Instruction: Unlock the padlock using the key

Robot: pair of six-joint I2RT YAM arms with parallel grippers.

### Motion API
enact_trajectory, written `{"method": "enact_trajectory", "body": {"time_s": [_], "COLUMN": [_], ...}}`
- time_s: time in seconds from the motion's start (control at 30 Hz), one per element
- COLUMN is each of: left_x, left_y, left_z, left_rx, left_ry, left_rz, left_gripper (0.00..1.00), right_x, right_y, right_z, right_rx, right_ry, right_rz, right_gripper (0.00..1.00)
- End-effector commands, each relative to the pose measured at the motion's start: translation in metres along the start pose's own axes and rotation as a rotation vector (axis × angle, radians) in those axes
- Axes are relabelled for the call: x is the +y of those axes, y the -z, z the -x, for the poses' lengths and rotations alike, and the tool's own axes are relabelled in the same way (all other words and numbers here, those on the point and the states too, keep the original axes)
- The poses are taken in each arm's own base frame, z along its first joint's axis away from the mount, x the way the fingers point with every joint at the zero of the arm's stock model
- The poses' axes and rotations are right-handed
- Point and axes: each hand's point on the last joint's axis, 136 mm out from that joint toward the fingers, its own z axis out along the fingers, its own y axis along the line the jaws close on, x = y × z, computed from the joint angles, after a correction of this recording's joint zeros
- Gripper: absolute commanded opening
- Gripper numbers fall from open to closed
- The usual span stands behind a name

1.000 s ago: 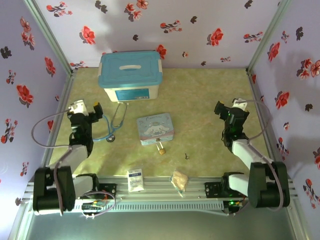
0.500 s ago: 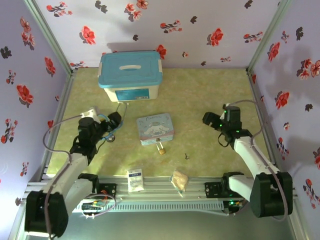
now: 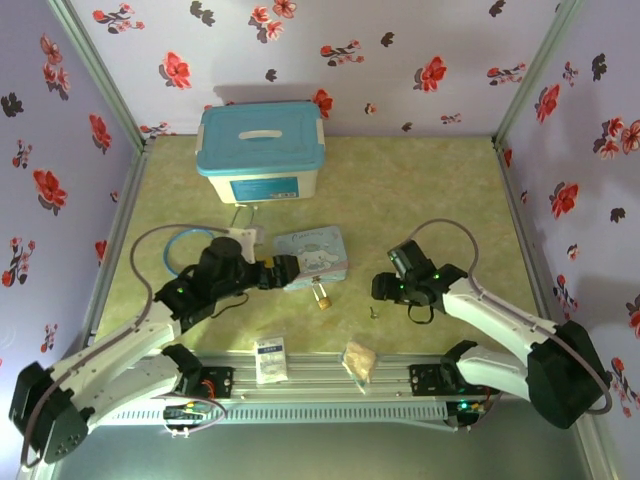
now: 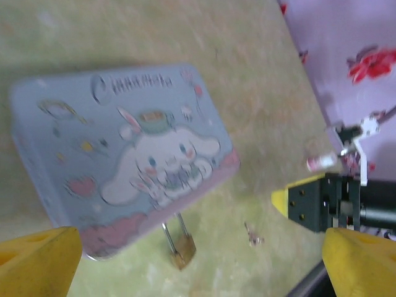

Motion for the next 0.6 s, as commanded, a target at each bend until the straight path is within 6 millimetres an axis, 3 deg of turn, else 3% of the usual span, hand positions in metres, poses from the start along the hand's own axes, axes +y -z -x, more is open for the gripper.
{"method": "enact_trajectory", "body": {"time_s": [0.0,0.13,0.43,0.57], "left_x": [-0.031,-0.053,-0.072,-0.074], "left_y": [-0.004,-0.016,-0.037,-0.038], "left_z": [0.004,-0.002,-0.017,-0.018], "left_rx": [-0.015,-0.022,-0.006,0.017], "left_ry": [-0.007,-0.022,-0.057,-0.111], "left_rz": [-0.028,-0.064,-0.081,-0.068], "left_gripper": [1.0,1.0,1.0,1.0], "right_x": [0.003,0.006,0.004,0.007], "right_y": [-0.008,-0.014,-0.018,-0.02], "right_z": [-0.016,-0.026,-0.042,-0.045], "right_rx": [0.025,0.023,0.032,0.038], "right_ry": [-0.043,0.011,0.059,0.078], "right_rz": [-0.014,-0.078,-0.145,-0.139], "right_gripper": [0.62,0.53,0.39,0.38]}}
